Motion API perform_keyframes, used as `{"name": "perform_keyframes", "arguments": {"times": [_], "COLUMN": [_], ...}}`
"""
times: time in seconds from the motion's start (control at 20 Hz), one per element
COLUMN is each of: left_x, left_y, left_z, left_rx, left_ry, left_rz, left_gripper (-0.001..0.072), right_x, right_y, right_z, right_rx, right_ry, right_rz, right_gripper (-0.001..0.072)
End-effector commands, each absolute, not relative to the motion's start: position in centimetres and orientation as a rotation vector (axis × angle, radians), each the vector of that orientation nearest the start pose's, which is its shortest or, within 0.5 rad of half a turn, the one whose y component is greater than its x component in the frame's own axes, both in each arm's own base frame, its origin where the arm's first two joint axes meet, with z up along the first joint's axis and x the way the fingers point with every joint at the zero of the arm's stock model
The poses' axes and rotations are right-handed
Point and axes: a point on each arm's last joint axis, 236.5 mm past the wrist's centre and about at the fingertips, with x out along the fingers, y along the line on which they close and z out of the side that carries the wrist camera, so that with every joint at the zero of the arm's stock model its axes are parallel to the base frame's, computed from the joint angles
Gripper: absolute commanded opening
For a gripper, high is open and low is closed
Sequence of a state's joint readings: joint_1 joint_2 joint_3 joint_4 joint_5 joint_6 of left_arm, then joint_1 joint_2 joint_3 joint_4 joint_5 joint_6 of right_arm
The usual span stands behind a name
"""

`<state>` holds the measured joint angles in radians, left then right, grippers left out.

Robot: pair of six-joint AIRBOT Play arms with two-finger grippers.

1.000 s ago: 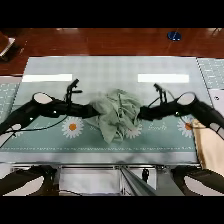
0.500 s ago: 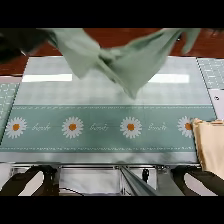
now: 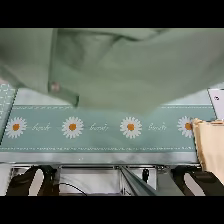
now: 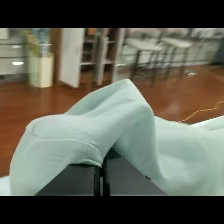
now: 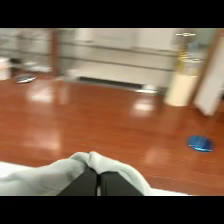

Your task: Fold the shirts.

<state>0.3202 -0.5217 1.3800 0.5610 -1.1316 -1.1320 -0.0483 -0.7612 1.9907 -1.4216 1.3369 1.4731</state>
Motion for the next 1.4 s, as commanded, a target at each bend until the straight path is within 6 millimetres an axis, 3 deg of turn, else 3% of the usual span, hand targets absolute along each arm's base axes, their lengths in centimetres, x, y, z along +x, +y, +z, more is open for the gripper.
{"name": "perform_keyframes", "arguments": {"times": [0.0,0.1,0.3,0.55,0.65,0.8,0.95,1.05,1.1,1.15,1.2,1.3,1.35], "left_x": [19.6,19.8,21.5,24.1,24.9,26.5,29.2,30.1,30.3,30.3,30.4,30.5,30.7], "left_y": [-10.4,-10.6,-11.2,-12.2,-12.5,-13.1,-13.1,-13.5,-13.9,-14.4,-15.0,-15.1,-14.3], "left_z": [39.9,36.5,26.3,13.2,7.8,1.6,-2.6,-4.9,-5.7,-6.1,-5.9,-3.3,-1.7], "left_rx": [-0.065,-0.122,-0.308,-0.546,-0.619,-0.637,-0.644,-0.698,-0.727,-0.734,-0.726,-0.684,-0.665], "left_ry": [0.116,0.211,0.488,0.714,0.802,0.898,0.961,1.038,1.08,1.123,1.149,1.18,1.186], "left_rz": [-0.424,-0.438,-0.496,-0.538,-0.502,-0.437,-0.343,-0.308,-0.305,-0.324,-0.366,-0.495,-0.53], "left_gripper": [0.0019,0.0019,0.0019,0.0019,0.002,0.002,0.002,0.0022,0.0074,0.0309,0.0501,0.0509,0.0509], "right_x": [19.2,20.6,25.0,33.1,37.1,42.3,46.4,48.2,48.7,49.0,49.0,48.2,47.2], "right_y": [-0.3,-0.4,-0.8,0.2,1.9,3.4,4.6,5.4,5.8,6.0,6.0,4.6,3.3], "right_z": [48.2,44.8,33.7,20.6,17.2,12.0,8.2,6.2,5.5,5.1,5.1,6.0,6.7], "right_rx": [-0.045,-0.034,-0.022,0.06,0.115,0.196,0.253,0.296,0.327,0.345,0.335,0.303,0.279], "right_ry": [0.132,0.232,0.543,0.797,0.852,0.961,1.05,1.106,1.13,1.145,1.152,1.166,1.183], "right_rz": [-0.019,-0.018,-0.021,0.023,0.09,0.141,0.183,0.205,0.209,0.212,0.216,0.225,0.235], "right_gripper": [0.0026,0.0026,0.0026,0.0025,0.0025,0.0025,0.0026,0.0027,0.0092,0.0302,0.0409,0.041,0.0411]}}
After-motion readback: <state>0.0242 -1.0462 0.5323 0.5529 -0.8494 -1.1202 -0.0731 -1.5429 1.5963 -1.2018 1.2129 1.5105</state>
